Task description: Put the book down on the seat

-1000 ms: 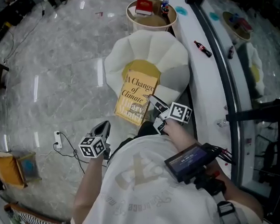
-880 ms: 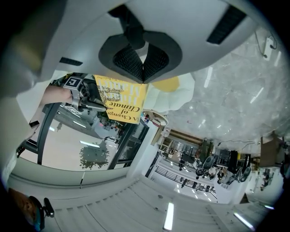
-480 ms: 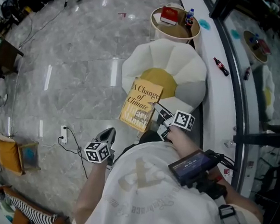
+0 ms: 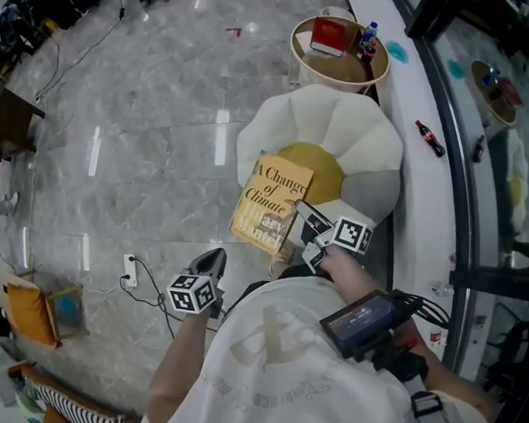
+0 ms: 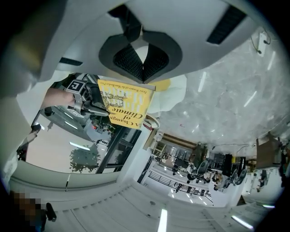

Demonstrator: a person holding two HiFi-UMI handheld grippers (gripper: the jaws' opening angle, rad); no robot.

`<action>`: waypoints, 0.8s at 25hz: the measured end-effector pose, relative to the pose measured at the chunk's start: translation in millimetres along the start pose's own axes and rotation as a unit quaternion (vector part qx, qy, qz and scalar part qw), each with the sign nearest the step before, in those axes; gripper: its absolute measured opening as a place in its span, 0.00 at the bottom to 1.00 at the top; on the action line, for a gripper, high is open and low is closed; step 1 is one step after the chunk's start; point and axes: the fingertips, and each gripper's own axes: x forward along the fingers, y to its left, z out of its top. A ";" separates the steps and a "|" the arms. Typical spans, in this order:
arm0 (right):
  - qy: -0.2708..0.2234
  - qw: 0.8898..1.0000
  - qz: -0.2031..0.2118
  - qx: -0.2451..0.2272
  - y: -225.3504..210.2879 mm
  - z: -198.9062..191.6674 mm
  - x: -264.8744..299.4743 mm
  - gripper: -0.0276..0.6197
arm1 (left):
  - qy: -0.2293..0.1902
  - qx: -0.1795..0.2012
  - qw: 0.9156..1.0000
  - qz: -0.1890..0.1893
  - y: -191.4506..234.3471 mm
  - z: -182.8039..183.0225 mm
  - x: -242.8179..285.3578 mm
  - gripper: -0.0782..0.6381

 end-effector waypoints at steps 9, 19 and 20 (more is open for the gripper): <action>-0.030 0.999 -0.021 0.000 -22.5 48.7 18.0 0.25 | 0.041 0.047 0.998 -0.034 13.6 68.0 59.3 0.12; -0.068 0.996 -0.052 -0.006 -25.6 73.7 28.8 0.25 | 0.064 0.062 0.995 -0.055 38.9 111.2 85.3 0.12; -0.072 0.996 -0.057 -0.004 -25.1 73.9 29.5 0.25 | 0.065 0.060 0.994 -0.057 43.6 114.9 87.7 0.12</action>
